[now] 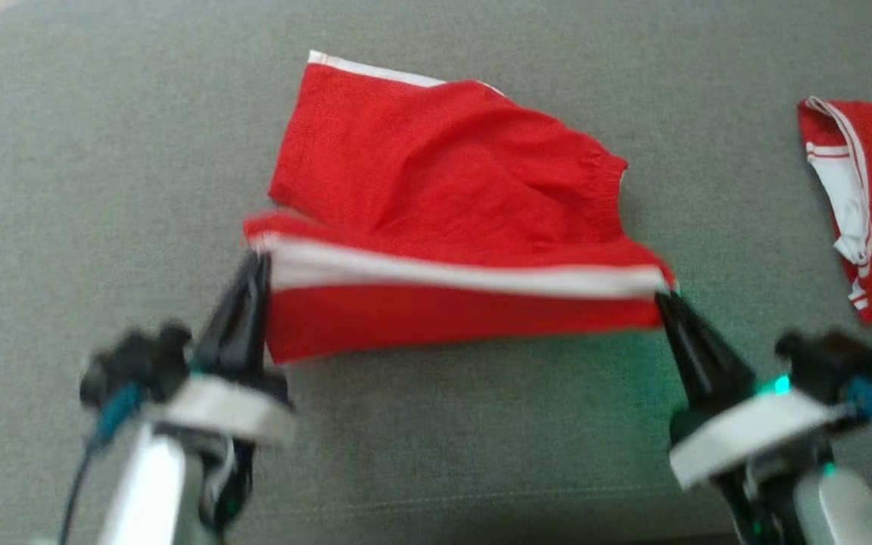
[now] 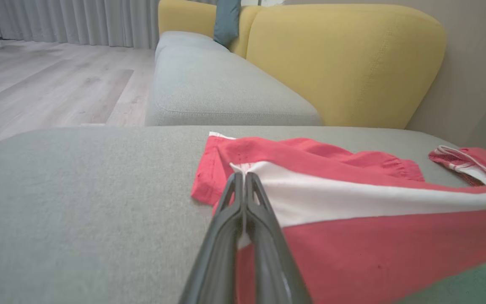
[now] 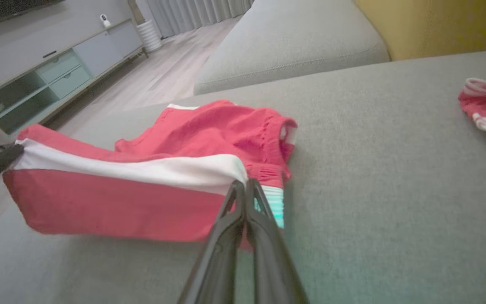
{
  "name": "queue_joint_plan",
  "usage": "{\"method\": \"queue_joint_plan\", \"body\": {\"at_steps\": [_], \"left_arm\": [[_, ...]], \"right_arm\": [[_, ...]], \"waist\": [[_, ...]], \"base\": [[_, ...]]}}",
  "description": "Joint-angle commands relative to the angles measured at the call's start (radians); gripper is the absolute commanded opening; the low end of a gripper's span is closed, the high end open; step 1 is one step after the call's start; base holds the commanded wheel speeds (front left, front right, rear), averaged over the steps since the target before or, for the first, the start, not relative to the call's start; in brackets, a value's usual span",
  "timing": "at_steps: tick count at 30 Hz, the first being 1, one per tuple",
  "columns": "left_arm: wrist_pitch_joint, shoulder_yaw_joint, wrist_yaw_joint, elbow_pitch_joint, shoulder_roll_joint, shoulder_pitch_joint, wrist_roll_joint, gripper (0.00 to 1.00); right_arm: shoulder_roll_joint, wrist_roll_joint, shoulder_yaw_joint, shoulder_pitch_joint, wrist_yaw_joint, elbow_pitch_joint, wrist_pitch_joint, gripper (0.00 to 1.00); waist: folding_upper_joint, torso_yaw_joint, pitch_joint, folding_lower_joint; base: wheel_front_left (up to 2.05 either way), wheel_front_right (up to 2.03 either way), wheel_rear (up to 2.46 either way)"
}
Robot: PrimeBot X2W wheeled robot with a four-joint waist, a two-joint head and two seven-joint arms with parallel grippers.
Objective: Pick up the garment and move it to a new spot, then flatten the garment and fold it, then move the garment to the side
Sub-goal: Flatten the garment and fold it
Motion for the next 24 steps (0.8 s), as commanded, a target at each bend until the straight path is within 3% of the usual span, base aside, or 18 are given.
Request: {"method": "queue_joint_plan", "body": {"at_steps": [1,10,24], "left_arm": [[-0.001,0.027,-0.001,-0.031,0.017,-0.077,-0.007,0.00],[0.081,-0.011,-0.009,0.263,0.078,-0.466,-0.049,0.00],[0.006,-0.089,-0.010,0.821,0.118,-0.867,-0.110,0.00]], "right_arm": [[0.004,0.002,0.017,-0.061,0.004,-0.033,-0.001,0.00],[0.047,0.036,0.036,-0.345,0.004,0.159,0.004,0.00],[0.074,0.124,0.160,-0.626,0.004,0.483,-0.166,0.00]], "waist": [[0.0000,-0.005,0.010,0.0001],[0.0000,-0.033,0.114,0.0001],[0.0000,-0.123,0.224,0.0001]], "base": [[0.00,0.00,0.00],[0.00,0.00,0.00],[0.00,0.00,0.00]]}}
